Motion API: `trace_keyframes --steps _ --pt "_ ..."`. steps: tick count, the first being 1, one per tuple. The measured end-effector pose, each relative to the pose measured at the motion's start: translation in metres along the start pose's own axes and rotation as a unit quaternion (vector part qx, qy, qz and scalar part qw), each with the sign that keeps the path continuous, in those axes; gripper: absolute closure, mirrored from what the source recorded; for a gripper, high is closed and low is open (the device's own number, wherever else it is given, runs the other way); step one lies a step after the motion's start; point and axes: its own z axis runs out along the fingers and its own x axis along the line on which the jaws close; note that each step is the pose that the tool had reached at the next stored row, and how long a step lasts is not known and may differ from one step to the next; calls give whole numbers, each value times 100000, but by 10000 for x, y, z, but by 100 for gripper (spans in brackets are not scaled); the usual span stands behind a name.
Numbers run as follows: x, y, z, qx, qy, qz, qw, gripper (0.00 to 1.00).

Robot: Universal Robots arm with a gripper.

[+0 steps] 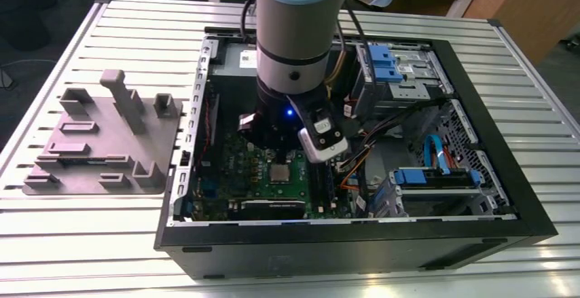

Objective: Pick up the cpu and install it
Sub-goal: 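Close the cpu cover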

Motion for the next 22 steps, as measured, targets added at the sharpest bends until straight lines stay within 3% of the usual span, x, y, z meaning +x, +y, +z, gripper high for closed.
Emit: trace_keyframes --steps 10,22 --pt "0 0 -62 -11 -3 2 100000 90" --pt "0 0 -64 -13 -5 1 100000 90"
